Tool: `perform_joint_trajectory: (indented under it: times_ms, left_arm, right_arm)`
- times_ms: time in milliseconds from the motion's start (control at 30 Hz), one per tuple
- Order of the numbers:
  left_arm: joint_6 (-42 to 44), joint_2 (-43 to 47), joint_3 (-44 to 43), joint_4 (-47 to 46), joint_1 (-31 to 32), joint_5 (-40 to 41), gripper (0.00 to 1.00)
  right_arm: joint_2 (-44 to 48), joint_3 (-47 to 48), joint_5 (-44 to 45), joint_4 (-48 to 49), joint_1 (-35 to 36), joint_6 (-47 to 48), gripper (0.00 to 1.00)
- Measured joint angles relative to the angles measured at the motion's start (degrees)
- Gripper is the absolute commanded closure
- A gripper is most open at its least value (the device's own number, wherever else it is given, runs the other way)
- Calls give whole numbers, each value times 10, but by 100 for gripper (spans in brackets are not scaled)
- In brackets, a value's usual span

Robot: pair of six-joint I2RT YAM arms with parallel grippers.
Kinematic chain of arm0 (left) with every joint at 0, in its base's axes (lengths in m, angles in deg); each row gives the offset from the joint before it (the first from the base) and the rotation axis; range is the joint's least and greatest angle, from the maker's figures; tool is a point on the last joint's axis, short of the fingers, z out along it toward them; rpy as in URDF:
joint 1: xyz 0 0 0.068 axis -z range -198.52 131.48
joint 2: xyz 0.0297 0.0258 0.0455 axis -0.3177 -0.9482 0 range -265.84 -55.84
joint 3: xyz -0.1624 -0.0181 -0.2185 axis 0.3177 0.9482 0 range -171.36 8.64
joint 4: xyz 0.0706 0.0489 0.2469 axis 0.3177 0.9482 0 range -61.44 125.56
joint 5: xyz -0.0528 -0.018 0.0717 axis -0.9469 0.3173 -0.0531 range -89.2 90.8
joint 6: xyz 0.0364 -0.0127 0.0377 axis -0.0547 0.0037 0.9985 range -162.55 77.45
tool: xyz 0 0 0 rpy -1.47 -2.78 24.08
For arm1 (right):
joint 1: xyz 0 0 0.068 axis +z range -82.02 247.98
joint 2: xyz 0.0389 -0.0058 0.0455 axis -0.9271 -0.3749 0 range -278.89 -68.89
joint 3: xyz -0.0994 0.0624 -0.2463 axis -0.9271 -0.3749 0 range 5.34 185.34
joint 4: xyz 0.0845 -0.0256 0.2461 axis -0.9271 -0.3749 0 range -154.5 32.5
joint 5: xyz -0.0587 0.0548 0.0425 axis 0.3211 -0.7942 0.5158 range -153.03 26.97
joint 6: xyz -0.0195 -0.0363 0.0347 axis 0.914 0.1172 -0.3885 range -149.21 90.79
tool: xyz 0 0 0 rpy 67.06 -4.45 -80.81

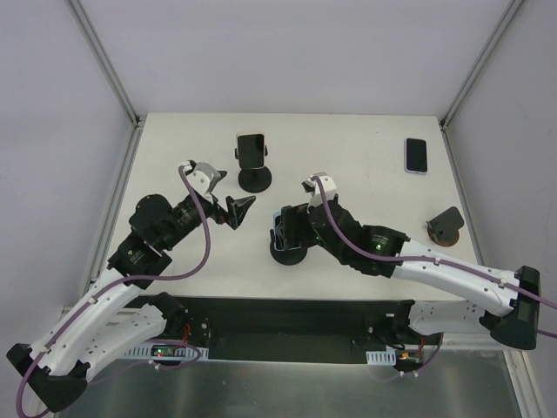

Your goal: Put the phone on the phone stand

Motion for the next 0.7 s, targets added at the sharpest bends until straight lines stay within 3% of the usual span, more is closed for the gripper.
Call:
perform_joint_trajectory:
  times_ms: [233, 700]
  left_arm:
    - [-1, -7, 15, 2, 0, 43, 8]
    - [-2, 15, 43, 3, 0, 45, 9]
  right_arm:
    - [-60, 64, 76, -59, 39, -34, 4]
    - [-168, 204, 197, -187, 62, -113, 1]
